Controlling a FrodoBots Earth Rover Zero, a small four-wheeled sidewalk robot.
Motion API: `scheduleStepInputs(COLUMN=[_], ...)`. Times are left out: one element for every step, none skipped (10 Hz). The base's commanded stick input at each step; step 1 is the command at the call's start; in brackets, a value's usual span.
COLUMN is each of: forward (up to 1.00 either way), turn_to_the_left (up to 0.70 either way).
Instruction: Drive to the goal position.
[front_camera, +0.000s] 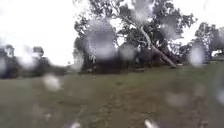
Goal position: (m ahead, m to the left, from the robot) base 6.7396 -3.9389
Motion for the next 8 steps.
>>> scheduleStepInputs(forward=[1.00,1.00,1.00,1.00,1.00,1.00,1.00,1.00], turn_to_the_left=[0.00,0.00,0.00,0.00,0.00,0.00,0.00,0.00])
